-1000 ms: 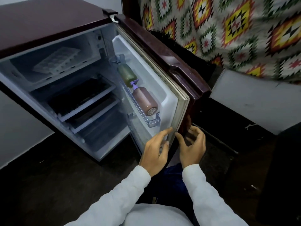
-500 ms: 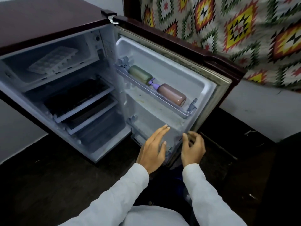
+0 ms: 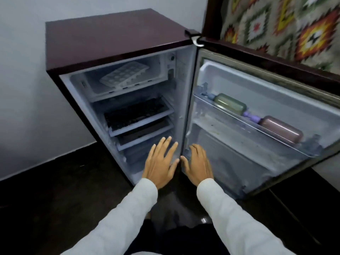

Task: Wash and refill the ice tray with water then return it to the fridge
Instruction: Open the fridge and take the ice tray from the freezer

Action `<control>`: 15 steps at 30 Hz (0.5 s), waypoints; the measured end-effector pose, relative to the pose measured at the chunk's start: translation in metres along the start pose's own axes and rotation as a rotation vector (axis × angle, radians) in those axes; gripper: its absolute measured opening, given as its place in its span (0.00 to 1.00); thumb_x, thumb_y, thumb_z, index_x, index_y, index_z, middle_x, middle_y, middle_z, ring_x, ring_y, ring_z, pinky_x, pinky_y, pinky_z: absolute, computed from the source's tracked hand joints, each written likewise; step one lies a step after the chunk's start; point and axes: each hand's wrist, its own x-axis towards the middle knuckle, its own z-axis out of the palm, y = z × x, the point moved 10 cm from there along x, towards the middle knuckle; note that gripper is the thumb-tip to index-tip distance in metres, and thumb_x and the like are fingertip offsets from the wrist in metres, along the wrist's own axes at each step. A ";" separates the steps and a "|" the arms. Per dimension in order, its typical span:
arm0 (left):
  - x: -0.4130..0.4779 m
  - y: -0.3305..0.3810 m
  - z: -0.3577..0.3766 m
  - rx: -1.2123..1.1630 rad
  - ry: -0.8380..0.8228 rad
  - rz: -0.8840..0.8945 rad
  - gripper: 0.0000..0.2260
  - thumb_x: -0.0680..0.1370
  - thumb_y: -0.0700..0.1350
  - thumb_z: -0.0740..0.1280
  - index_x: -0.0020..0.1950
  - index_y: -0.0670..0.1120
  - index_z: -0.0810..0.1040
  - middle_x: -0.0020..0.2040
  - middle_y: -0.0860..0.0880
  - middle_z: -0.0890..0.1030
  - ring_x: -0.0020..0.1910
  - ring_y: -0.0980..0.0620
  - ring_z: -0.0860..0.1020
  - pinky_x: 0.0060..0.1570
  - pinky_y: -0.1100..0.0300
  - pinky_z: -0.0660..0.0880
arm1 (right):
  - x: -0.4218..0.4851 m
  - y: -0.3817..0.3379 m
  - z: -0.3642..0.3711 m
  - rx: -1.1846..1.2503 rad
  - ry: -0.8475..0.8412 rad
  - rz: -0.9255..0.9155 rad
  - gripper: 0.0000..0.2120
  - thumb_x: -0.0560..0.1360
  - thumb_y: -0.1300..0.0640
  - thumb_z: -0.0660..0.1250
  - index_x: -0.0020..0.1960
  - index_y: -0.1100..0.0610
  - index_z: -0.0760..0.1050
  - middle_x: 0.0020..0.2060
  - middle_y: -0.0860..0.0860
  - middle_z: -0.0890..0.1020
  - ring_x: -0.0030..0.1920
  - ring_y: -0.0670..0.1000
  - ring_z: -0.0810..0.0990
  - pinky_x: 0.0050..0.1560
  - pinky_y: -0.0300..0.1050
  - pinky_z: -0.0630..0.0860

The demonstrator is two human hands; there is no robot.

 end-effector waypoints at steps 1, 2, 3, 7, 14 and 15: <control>0.011 -0.019 -0.006 0.021 0.005 -0.032 0.26 0.83 0.56 0.54 0.79 0.48 0.64 0.80 0.46 0.61 0.80 0.45 0.58 0.76 0.43 0.60 | 0.016 -0.012 0.006 -0.033 -0.025 -0.025 0.27 0.82 0.45 0.60 0.76 0.58 0.63 0.75 0.54 0.65 0.77 0.54 0.60 0.72 0.57 0.66; 0.023 -0.039 -0.012 0.031 0.014 -0.062 0.26 0.83 0.56 0.54 0.79 0.49 0.64 0.81 0.46 0.60 0.80 0.45 0.57 0.76 0.43 0.58 | 0.032 -0.025 0.010 -0.061 -0.040 -0.049 0.28 0.82 0.44 0.58 0.77 0.58 0.61 0.77 0.54 0.62 0.79 0.54 0.57 0.73 0.57 0.64; 0.036 -0.059 -0.018 0.032 0.023 -0.095 0.26 0.83 0.56 0.54 0.80 0.49 0.63 0.81 0.46 0.59 0.81 0.45 0.57 0.76 0.43 0.57 | 0.049 -0.038 0.013 -0.083 -0.051 -0.072 0.29 0.83 0.44 0.57 0.78 0.58 0.59 0.78 0.54 0.60 0.80 0.54 0.54 0.75 0.56 0.62; 0.087 -0.139 -0.046 0.058 0.082 -0.201 0.25 0.84 0.54 0.57 0.80 0.49 0.63 0.82 0.45 0.58 0.81 0.44 0.55 0.77 0.43 0.56 | 0.124 -0.094 0.026 -0.163 -0.059 -0.184 0.31 0.84 0.43 0.56 0.80 0.58 0.54 0.80 0.53 0.55 0.80 0.53 0.50 0.76 0.55 0.60; 0.169 -0.252 -0.081 0.145 0.137 -0.296 0.24 0.83 0.53 0.59 0.78 0.45 0.66 0.80 0.40 0.61 0.78 0.38 0.60 0.74 0.40 0.62 | 0.246 -0.167 0.038 -0.153 0.026 -0.277 0.31 0.82 0.45 0.60 0.78 0.61 0.58 0.78 0.58 0.60 0.79 0.57 0.54 0.72 0.58 0.64; 0.178 -0.265 -0.085 0.154 0.144 -0.321 0.24 0.83 0.54 0.59 0.78 0.46 0.65 0.80 0.41 0.60 0.79 0.39 0.59 0.75 0.41 0.61 | 0.259 -0.175 0.040 -0.146 0.037 -0.288 0.30 0.82 0.46 0.61 0.78 0.62 0.59 0.77 0.58 0.61 0.78 0.57 0.55 0.71 0.58 0.66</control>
